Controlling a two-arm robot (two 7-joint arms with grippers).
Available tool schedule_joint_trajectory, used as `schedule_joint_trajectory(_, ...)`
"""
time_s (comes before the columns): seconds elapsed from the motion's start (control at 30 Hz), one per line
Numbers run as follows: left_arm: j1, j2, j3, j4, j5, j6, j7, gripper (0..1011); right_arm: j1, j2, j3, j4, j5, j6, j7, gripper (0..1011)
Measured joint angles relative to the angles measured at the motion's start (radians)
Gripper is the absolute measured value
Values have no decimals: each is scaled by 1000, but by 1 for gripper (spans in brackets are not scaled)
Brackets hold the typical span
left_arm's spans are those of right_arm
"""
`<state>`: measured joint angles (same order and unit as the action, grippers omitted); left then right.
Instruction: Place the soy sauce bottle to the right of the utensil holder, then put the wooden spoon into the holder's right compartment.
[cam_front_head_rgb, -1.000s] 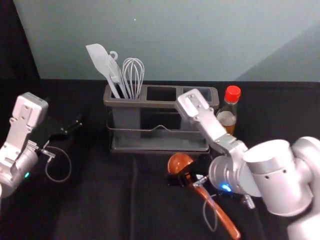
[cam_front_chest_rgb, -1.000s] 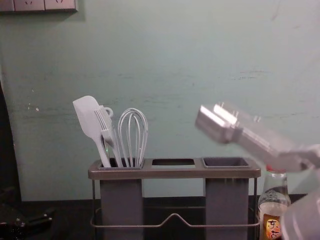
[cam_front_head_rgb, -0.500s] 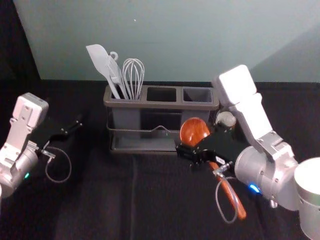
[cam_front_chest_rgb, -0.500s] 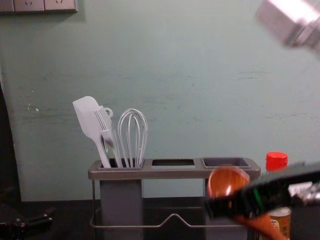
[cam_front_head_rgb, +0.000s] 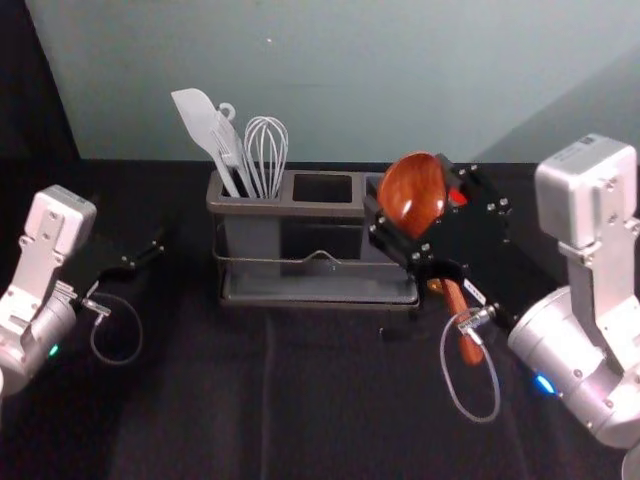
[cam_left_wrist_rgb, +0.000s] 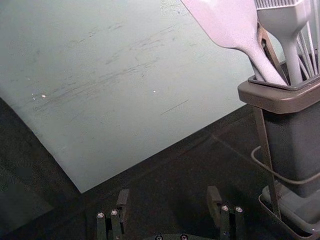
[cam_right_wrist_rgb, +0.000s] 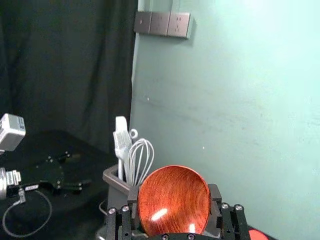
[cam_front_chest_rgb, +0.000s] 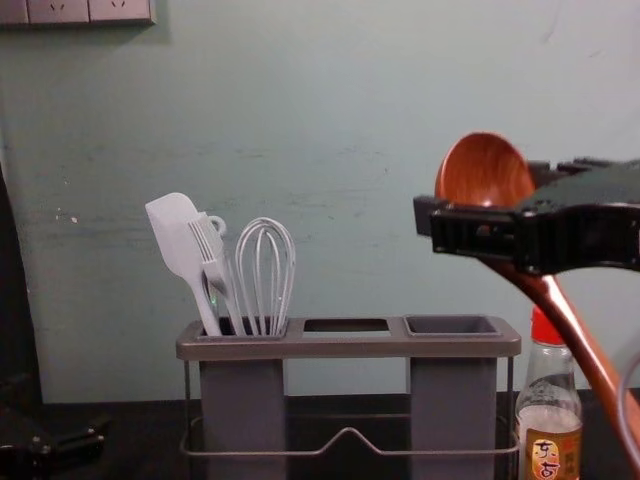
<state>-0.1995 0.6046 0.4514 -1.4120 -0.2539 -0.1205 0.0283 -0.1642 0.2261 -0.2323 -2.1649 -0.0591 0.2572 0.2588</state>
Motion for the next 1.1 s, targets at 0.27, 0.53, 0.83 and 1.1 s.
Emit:
schedule_joint_trajectory(0.27,0,0,0,0,0,0,0,1000,4,12,0,1,11,0,-4,838)
schedule_joint_trajectory(0.53,0,0,0,0,0,0,0,1000,4,11,0,1,10,1,-4,838)
schedule_joint_trajectory(0.83,0,0,0,0,0,0,0,1000,3,9,0,0,9,1,-4,838)
schedule_joint_trajectory(1.1,0,0,0,0,0,0,0,1000,30,14,-7,13,12,2,-2,837)
